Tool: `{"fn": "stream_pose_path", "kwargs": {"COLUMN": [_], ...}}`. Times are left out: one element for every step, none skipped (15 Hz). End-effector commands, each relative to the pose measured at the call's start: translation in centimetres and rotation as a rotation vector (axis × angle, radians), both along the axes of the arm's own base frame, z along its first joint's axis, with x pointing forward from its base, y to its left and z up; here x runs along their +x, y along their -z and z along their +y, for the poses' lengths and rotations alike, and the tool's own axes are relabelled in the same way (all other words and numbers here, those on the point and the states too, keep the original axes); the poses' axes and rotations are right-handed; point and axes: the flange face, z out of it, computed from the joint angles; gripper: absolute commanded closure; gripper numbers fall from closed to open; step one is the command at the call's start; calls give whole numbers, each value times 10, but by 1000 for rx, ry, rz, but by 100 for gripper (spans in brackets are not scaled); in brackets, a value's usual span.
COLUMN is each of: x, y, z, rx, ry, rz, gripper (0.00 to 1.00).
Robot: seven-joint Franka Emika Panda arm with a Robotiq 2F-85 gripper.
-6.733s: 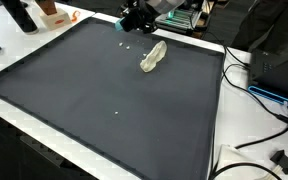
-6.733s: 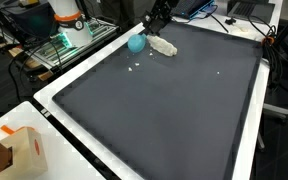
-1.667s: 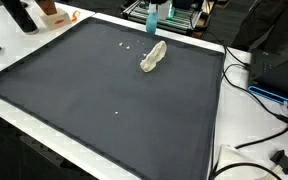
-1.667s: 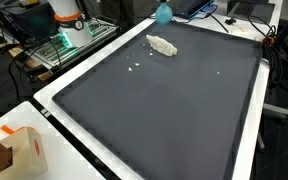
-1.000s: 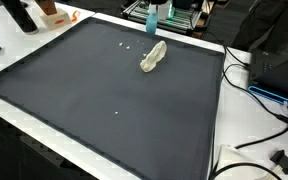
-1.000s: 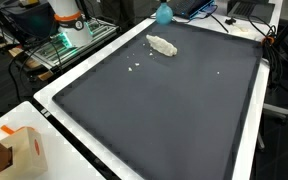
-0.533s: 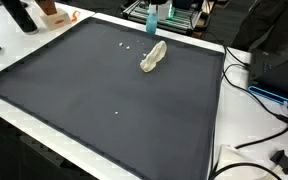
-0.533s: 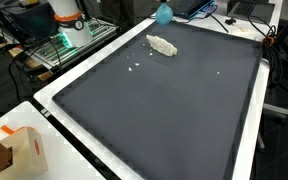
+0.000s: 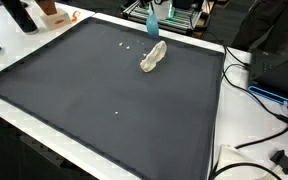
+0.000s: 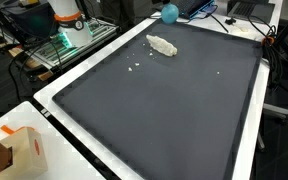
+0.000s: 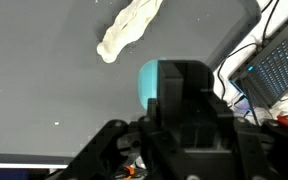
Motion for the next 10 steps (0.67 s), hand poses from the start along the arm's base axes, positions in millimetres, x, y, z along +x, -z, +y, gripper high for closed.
{"fn": "stream_pose_path", "kwargs": {"x": [13,15,19,21,24,26,28,31,33,36], "y": [22,27,39,46,56,65,74,83,92,99], "z": [-31,-37,-45,-50,-57,-63,-68,-74,-79,-84], "rx": [197,254,312,370,426,478,528,575,620,656], "ry": [-56,-70,-73,-77,-67,-47,-27,6,38,67], "rz": [-3,3,14,26,46,70,97,120,145,162], "gripper": [75,75,75,75,75,75,75,75,75,75]}}
